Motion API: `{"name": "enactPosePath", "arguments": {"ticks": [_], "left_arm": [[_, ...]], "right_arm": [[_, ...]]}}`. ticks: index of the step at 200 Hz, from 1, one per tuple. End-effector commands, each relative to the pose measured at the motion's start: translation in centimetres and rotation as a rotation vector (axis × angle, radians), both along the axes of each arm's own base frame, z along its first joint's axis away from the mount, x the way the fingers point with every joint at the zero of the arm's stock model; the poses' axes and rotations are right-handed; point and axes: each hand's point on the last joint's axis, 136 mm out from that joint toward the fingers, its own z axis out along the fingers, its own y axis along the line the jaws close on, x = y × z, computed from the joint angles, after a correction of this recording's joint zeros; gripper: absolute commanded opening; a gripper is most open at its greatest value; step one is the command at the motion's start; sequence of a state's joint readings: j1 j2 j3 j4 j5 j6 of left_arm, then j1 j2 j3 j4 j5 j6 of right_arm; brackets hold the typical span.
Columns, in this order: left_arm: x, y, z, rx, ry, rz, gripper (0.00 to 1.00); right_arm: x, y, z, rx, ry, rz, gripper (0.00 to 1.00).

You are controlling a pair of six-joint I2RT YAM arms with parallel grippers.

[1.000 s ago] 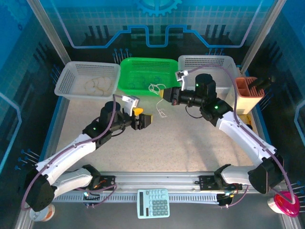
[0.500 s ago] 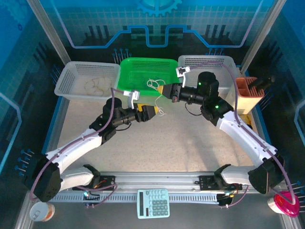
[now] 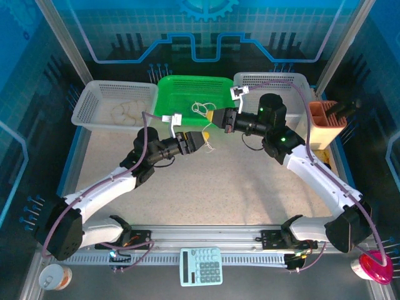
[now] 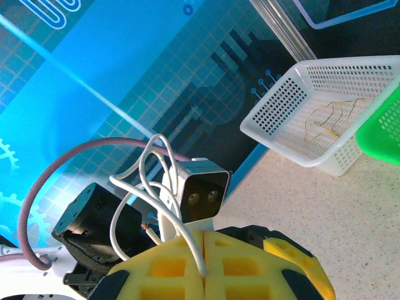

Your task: Untangle the cables

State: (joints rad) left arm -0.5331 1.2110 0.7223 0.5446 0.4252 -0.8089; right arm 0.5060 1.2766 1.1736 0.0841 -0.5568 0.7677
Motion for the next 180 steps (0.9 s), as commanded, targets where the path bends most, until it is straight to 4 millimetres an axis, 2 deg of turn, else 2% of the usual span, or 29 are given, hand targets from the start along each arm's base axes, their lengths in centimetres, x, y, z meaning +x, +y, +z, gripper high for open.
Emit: {"name": "enactPosePath", "arguments": {"ticks": [1, 59, 73, 87, 95, 114, 128, 135, 160, 180], "left_arm": [[-0.7, -0.3, 0.1, -0.032, 0.009, -0.036, 0.87], [-1.3, -1.5, -2.4, 0.008, 0.065, -0.062, 0.89], [-1.1, -1.7, -2.8, 0.018, 0.073, -0.065, 0.86], [-1.0, -2.0, -2.9, 0.018, 0.075, -0.078, 0.75], [-1.0, -2.1, -3.0, 0.018, 0.076, -0.085, 0.62], [-0.9, -2.2, -3.3, 0.016, 0.085, -0.084, 0.37], [-0.6, -2.0, -3.3, 0.013, 0.088, -0.067, 0.14], [-0.4, -1.9, -3.2, 0.011, 0.087, -0.052, 0.06], [0.8, 0.0, -2.8, -0.002, 0.09, 0.06, 0.01], [1.9, 2.7, -2.8, -0.029, 0.103, 0.194, 0.05]], "right_arm": [[-0.2, 0.6, 1.0, 0.024, -0.03, 0.012, 0.0], [0.1, 0.9, 0.8, 0.025, -0.022, 0.017, 0.0], [0.2, 0.9, 0.7, 0.023, -0.02, 0.014, 0.0], [0.2, 0.9, 0.6, 0.02, -0.021, 0.012, 0.0], [0.3, 0.8, 0.4, 0.016, -0.019, 0.008, 0.0], [0.4, 0.5, 0.3, 0.011, -0.018, -0.006, 0.0], [0.5, 0.0, 0.3, 0.009, -0.019, -0.018, 0.0], [0.6, -0.4, 0.3, 0.008, -0.02, -0.03, 0.0], [1.3, -3.1, -0.4, -0.009, -0.008, -0.118, 0.0], [2.5, -6.8, -1.7, -0.019, 0.016, -0.262, 0.0]]}}
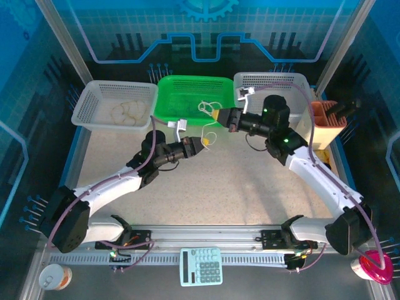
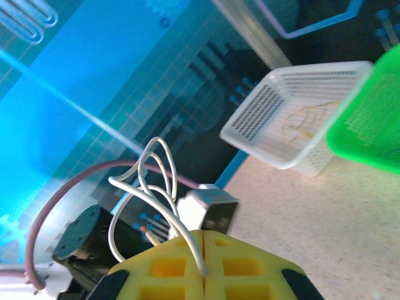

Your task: Untangle the cables

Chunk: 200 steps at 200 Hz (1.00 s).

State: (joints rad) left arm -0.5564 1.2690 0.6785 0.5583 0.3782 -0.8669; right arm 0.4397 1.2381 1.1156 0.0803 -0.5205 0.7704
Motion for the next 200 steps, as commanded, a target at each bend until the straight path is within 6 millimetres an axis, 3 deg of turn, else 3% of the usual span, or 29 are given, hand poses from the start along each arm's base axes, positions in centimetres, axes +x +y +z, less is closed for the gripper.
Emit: {"name": "enactPosePath", "arguments": {"ticks": [1, 17, 33, 52, 55, 61, 104, 125, 144, 170, 177, 182, 200], "left_arm": [[1.4, 3.4, 1.2, -0.038, -0.022, 0.174, 0.05], [1.9, 5.4, 1.4, -0.061, -0.016, 0.254, 0.06], [2.0, 6.5, 1.3, -0.058, -0.011, 0.291, 0.05], [1.9, 7.2, 0.8, -0.032, -0.001, 0.306, 0.04], [1.9, 7.2, 0.6, -0.027, 0.005, 0.309, 0.03], [1.9, 7.5, 0.3, -0.016, 0.012, 0.318, 0.03], [1.5, 9.6, -2.8, 0.09, 0.055, 0.411, 0.0], [1.1, 10.7, -3.3, 0.098, 0.063, 0.46, 0.0], [0.8, 10.7, -3.2, 0.097, 0.06, 0.454, 0.02], [0.8, 9.9, -2.7, 0.079, 0.042, 0.409, 0.13], [0.8, 9.7, -2.6, 0.077, 0.038, 0.398, 0.16], [0.8, 9.5, -2.6, 0.075, 0.037, 0.391, 0.19], [0.9, 9.0, -2.2, 0.075, 0.021, 0.361, 0.29]], "right_arm": [[1.0, -4.3, -0.4, -0.007, -0.005, -0.168, 0.0], [1.8, -7.7, -1.4, 0.02, 0.015, -0.312, 0.0], [1.8, -9.9, -1.8, 0.037, 0.017, -0.398, 0.0], [1.4, -11.0, -0.9, 0.053, -0.02, -0.456, 0.0], [1.4, -11.1, -1.8, 0.046, -0.007, -0.464, 0.0], [1.3, -11.4, -1.7, 0.054, -0.014, -0.481, 0.0], [0.2, -13.8, 0.6, 0.126, -0.129, -0.604, 0.0], [-0.2, -14.6, 1.2, 0.143, -0.161, -0.648, 0.0], [-0.1, -13.5, 2.0, 0.148, -0.172, -0.594, 0.0], [0.1, -9.4, 3.7, 0.154, -0.209, -0.405, 0.0], [0.3, -8.3, 3.1, 0.137, -0.199, -0.362, 0.0], [0.1, -7.6, 4.5, 0.145, -0.226, -0.335, 0.0], [0.3, -5.6, 5.0, 0.117, -0.239, -0.265, 0.0]]}}
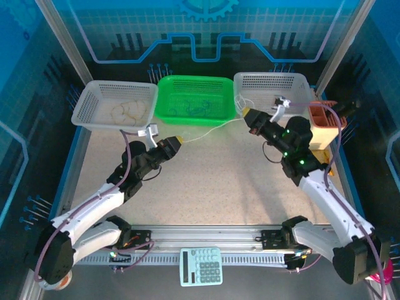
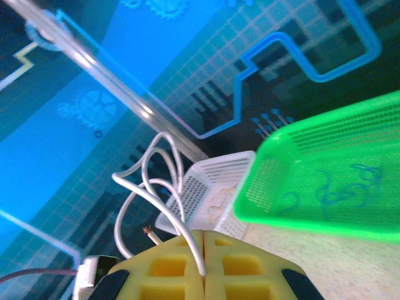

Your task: Untangle the cables

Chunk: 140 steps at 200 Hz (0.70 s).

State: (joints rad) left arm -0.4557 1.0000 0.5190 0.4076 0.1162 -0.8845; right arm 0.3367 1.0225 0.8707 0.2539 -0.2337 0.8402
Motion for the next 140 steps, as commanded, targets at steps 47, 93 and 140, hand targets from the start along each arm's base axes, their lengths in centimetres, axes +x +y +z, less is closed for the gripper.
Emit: {"name": "enactPosePath", "arguments": {"ticks": [47, 93, 140], "left_arm": [[-0.4, -0.1, 0.4, 0.098, -0.052, -0.043, 0.55], [-1.3, -2.8, 7.5, 0.06, -0.215, -0.212, 0.73], [-1.2, -5.2, 13.1, -0.016, -0.332, -0.337, 0.76]], "right_arm": [[-0.7, 5.4, 5.2, -0.082, -0.159, 0.238, 0.0], [-1.1, 7.3, 4.2, -0.128, -0.161, 0.373, 0.0], [-1.4, 7.9, 3.5, -0.086, -0.137, 0.417, 0.0]]}}
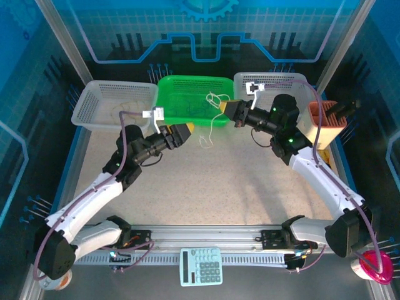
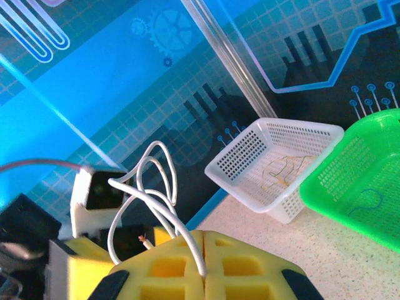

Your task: Untangle the cables

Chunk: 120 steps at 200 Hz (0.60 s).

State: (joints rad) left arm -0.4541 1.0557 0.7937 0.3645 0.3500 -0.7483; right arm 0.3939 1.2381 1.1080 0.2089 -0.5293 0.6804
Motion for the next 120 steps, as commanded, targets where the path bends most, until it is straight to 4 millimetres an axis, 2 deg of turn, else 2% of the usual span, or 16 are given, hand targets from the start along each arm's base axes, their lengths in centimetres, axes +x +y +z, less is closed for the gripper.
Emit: {"name": "enactPosePath", "arguments": {"ticks": [1, 79, 120], "left_arm": [[-0.5, -1.4, 2.7, -0.022, -0.085, -0.1, 0.76], [0.6, -3.3, 6.9, -0.175, -0.175, -0.165, 0.76], [0.8, -4.0, 7.9, -0.198, -0.197, -0.181, 0.74]], "right_arm": [[-1.2, 0.9, 1.0, 0.034, -0.024, 0.07, 0.0], [-2.2, 2.8, 0.8, 0.092, -0.001, 0.128, 0.0], [-2.3, 3.9, 0.2, 0.089, 0.013, 0.147, 0.0]]}}
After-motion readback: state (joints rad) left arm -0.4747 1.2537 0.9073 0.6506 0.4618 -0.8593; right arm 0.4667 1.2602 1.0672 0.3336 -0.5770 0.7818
